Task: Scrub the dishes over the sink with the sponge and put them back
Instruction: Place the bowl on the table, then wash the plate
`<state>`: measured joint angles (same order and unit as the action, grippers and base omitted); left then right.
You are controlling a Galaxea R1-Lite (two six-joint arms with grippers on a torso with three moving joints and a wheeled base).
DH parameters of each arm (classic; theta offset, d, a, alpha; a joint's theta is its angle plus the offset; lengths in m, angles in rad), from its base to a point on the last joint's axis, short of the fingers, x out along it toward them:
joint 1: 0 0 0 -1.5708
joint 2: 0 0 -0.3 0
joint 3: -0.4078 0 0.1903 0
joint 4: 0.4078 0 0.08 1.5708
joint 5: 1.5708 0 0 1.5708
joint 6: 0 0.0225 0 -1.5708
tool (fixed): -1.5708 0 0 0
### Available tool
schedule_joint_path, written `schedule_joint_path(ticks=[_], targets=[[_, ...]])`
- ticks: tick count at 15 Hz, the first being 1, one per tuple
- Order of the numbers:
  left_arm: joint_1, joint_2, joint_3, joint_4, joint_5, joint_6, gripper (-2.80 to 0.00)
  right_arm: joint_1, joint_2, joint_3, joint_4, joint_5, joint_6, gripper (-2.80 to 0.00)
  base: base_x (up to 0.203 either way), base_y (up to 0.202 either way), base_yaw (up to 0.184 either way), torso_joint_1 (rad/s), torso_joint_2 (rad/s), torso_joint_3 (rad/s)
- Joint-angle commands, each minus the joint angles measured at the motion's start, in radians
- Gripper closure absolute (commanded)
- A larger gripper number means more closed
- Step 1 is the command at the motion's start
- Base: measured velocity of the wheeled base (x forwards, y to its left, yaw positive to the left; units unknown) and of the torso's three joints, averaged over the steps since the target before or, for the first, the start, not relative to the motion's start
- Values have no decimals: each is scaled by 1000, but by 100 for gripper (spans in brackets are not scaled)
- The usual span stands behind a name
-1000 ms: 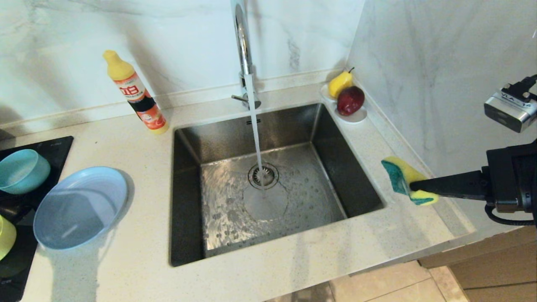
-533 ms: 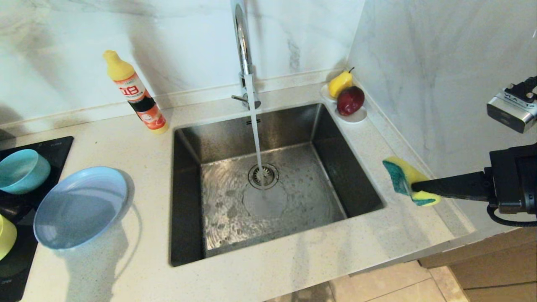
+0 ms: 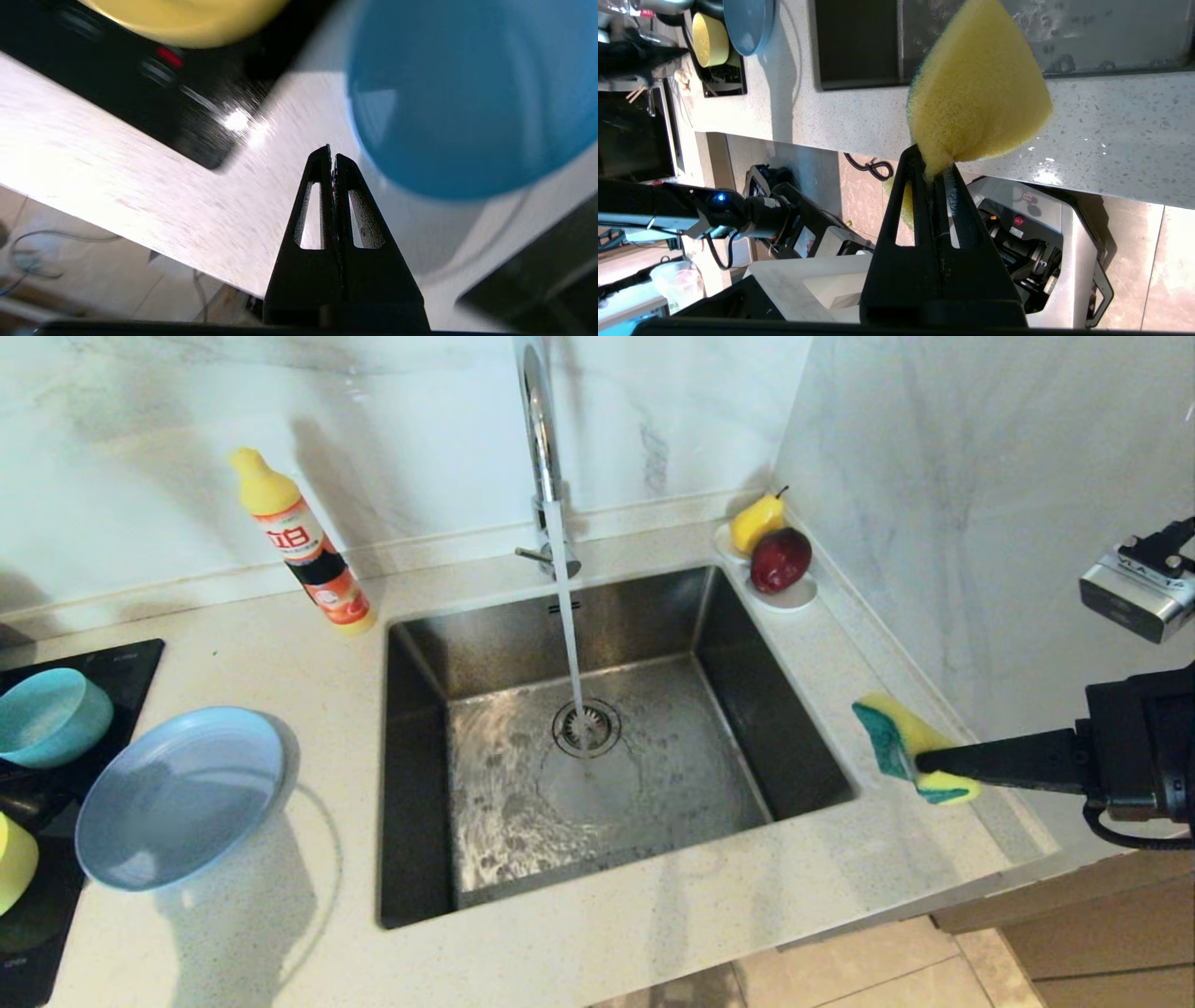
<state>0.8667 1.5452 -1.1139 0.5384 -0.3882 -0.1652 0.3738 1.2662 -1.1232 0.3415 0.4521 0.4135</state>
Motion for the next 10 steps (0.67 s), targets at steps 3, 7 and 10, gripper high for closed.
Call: schedule_joint_path(ticks=[3, 7, 10], targets=[[-124, 35, 63, -6, 52, 12, 0, 0, -1, 2, 1, 3, 1, 0, 0, 0, 0, 0, 0, 0], [-127, 92, 54, -42, 69, 5, -280, 0, 2, 16, -4, 2, 1, 0, 0, 0, 0, 0, 0, 0], [-127, 133, 56, -79, 69, 1, -280, -3, -3, 24, -5, 2, 1, 0, 0, 0, 0, 0, 0, 0]])
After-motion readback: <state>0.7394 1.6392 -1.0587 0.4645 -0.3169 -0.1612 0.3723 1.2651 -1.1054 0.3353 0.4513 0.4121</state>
